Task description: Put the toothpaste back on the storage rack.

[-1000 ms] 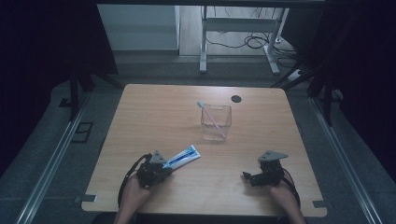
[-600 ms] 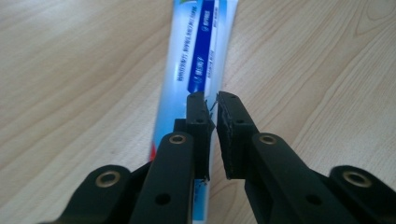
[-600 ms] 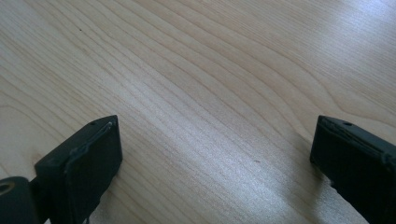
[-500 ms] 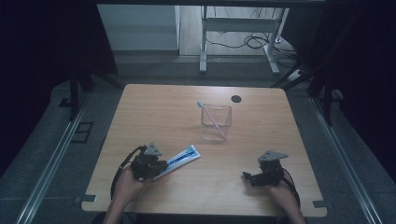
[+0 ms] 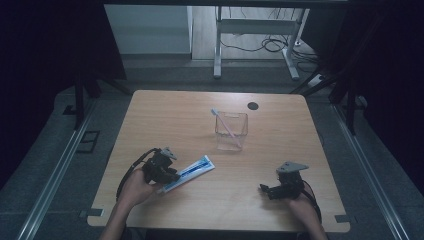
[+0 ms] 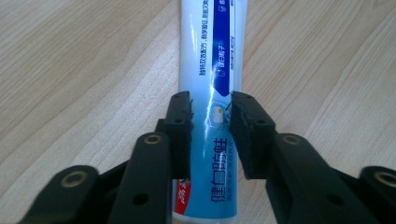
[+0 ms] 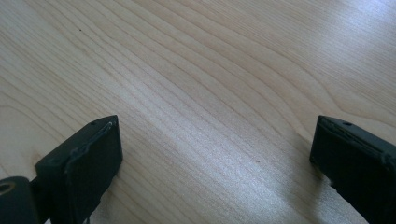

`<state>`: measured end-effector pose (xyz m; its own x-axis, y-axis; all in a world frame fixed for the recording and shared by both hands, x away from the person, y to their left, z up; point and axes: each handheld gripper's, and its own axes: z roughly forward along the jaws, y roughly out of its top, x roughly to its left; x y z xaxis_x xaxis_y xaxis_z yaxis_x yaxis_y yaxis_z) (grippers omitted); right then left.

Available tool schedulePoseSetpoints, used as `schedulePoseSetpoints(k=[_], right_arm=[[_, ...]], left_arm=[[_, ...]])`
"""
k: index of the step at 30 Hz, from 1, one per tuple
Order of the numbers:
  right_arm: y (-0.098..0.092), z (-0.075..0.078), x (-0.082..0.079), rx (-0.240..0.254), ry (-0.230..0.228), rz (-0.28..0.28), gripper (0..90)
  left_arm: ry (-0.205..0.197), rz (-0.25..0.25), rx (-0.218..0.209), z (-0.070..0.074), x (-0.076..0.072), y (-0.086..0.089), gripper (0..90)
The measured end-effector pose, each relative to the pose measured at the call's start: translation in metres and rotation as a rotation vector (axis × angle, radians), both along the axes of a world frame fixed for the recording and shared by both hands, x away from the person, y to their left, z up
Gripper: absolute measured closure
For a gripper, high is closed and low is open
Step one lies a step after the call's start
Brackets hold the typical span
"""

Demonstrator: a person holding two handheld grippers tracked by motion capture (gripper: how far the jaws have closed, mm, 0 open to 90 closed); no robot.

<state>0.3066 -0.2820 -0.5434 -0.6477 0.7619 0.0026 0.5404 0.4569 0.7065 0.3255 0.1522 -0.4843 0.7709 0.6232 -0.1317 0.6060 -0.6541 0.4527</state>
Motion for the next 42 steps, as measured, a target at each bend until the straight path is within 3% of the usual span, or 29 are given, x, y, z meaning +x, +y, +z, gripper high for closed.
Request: schedulePoseSetpoints(k=[7, 19, 31, 35, 42], right_arm=[[0.000, 0.000, 0.000, 0.000, 0.001, -0.001, 2.2], [0.000, 0.000, 0.000, -0.001, 0.002, -0.001, 2.2], [0.000, 0.000, 0.000, -0.001, 0.001, -0.002, 2.2], [0.000, 0.000, 0.000, -0.001, 0.002, -0.001, 2.2], [0.000, 0.000, 0.000, -0.001, 0.002, -0.001, 2.3]], left_arm=[[0.062, -0.025, 0.049, 0.000, 0.012, -0.010, 62.1], [0.102, -0.035, 0.094, -0.011, 0.023, -0.028, 51.8], [0.125, -0.049, 0.126, -0.019, 0.029, -0.036, 49.7], [0.125, -0.050, 0.135, -0.020, 0.029, -0.037, 51.8], [0.130, -0.029, 0.102, -0.016, 0.029, -0.033, 67.0]])
